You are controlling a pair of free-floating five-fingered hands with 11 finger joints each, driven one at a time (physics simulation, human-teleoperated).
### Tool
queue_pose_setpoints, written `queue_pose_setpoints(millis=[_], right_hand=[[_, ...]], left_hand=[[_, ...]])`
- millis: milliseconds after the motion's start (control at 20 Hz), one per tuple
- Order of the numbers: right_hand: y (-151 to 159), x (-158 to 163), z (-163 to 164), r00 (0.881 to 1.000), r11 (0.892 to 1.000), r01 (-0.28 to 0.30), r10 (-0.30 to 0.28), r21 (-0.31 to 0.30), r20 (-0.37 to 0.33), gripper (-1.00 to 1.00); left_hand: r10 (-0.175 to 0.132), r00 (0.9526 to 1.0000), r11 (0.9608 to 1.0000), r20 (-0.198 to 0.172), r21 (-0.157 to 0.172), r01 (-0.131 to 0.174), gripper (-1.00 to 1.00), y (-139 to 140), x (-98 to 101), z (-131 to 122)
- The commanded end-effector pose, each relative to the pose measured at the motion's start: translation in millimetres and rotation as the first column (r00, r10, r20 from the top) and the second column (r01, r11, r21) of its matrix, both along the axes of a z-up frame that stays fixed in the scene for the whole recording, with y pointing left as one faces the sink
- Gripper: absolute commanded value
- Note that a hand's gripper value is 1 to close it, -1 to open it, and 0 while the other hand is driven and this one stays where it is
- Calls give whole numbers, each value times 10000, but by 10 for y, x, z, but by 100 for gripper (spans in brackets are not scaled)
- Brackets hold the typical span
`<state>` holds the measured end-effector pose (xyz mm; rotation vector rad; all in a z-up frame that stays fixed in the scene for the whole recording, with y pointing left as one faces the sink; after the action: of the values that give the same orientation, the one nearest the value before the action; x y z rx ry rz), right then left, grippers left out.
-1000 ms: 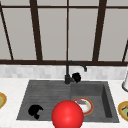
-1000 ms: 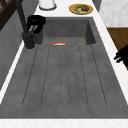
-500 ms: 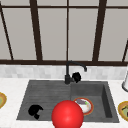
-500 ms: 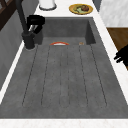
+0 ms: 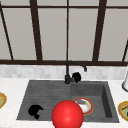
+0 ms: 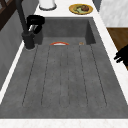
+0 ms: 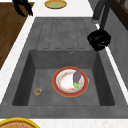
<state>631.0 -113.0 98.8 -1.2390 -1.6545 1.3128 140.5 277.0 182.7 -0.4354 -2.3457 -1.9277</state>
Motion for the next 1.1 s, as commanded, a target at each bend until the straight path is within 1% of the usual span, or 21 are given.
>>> queue_pose_setpoints(millis=[0, 250, 450, 700, 1050], right_hand=[[13, -13, -190, 9958, 9918, 831, -864, 975, 301, 100], [-4, -84, -206, 9962, 9925, 744, -783, 967, 369, 100], [-1, -111, -261, 9939, 9926, 828, -888, 894, 661, 100], [3, -102, -262, 9899, 9897, 946, -1050, 1078, 955, 100], [6, -88, -261, 9884, 9885, 963, -1089, 1169, 1061, 100]], left_hand=[[0, 10000, 10000, 0, 0, 0, 0, 0, 0, 0], [0, 10000, 10000, 0, 0, 0, 0, 0, 0, 0], [0, 10000, 10000, 0, 0, 0, 0, 0, 0, 0], [0, 10000, 10000, 0, 0, 0, 0, 0, 0, 0], [0, 10000, 10000, 0, 0, 0, 0, 0, 0, 0]])
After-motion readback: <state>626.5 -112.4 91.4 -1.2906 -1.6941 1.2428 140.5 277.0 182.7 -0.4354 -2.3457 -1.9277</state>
